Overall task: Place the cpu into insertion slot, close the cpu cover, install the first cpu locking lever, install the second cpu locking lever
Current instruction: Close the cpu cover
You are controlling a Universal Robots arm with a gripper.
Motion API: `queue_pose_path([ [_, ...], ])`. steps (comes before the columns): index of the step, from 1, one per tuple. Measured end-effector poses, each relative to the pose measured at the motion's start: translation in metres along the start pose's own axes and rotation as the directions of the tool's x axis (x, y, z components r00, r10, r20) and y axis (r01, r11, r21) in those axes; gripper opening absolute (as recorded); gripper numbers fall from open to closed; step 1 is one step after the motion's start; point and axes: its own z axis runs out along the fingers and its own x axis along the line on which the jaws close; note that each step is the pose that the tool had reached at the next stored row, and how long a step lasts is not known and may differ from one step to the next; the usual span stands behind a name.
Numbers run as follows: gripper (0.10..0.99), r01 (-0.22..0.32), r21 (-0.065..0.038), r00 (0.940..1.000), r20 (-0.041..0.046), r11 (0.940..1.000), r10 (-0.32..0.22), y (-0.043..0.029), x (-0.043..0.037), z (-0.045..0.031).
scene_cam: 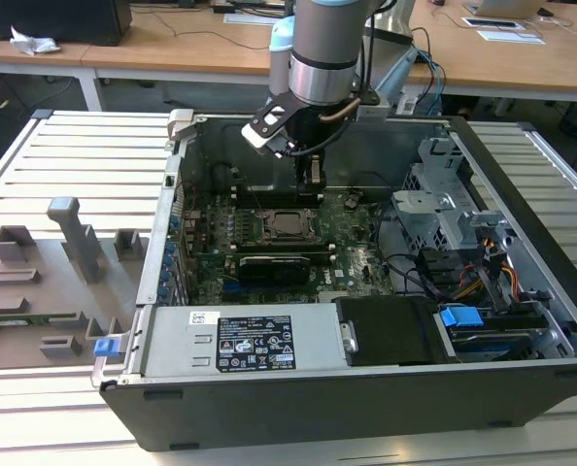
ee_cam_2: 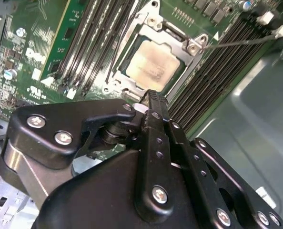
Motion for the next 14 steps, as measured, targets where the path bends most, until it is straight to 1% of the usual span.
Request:
queue_pose_path([
  [2,0.106,0.000,0.000,1.0000,0.0001,1.0000,0.000,-0.0043,0.0001,0.0004],
  [6,0.106,0.000,0.000,1.0000,-0.0002,1.0000,0.000,-0.0084,0.0002,0.0020],
  [9,0.106,0.000,0.000,1.0000,0.0000,1.0000,0.000,-0.0103,0.0002,0.0064],
  [14,0.106,0.000,0.000,1.0000,-0.0001,1.0000,0.000,-0.0109,0.0001,0.0167],
])
